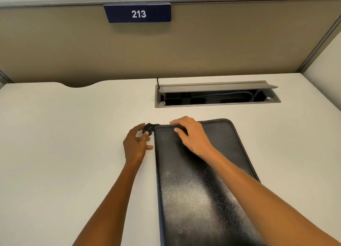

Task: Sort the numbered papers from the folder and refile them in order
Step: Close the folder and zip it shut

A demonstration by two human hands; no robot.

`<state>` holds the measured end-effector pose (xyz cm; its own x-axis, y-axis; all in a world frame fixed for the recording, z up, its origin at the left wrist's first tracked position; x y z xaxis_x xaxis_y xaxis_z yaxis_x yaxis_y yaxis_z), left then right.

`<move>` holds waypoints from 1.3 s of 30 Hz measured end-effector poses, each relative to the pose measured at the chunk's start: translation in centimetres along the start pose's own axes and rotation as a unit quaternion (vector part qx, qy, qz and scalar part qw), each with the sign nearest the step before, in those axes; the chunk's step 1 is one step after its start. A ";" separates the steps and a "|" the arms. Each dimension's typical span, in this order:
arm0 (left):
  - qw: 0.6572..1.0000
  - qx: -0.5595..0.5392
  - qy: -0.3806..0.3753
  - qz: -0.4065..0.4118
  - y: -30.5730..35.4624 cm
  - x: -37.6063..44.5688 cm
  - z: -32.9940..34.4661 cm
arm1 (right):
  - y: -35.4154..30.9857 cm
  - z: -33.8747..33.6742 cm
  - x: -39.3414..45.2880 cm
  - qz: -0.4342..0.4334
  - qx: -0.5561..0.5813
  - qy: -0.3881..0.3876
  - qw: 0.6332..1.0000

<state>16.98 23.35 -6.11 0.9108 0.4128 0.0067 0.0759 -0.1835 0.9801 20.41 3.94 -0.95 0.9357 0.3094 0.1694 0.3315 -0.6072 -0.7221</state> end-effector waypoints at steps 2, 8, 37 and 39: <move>0.999 -0.034 -0.006 -0.027 -0.7 0.9 0.3 | 0.0 0.6 2.6 0.014 0.024 -0.007 1.000; 0.997 -0.071 0.004 -0.010 -0.4 2.1 0.7 | 0.3 5.1 7.4 0.062 0.005 -0.167 0.984; 0.996 -0.024 0.055 0.073 0.0 1.7 0.3 | 0.7 5.3 9.3 0.020 0.057 -0.214 0.975; 0.995 -0.016 0.061 0.079 0.3 1.5 0.4 | 0.8 5.4 9.3 0.014 0.055 -0.224 0.973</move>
<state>18.56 23.62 -5.89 0.8544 0.4866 0.1823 -0.0786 -0.2258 0.9710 28.74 10.27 -3.62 0.7898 0.5964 -0.1435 0.2682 -0.5462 -0.7936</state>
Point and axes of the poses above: each hand's wrist, its own x-axis towards the middle knuckle, its own z-axis out of the palm, y = z × x, the point moved 10 cm from there along x, towards the middle knuckle, and after that the axes turned 4 degrees about z, right-handed, at the moved point
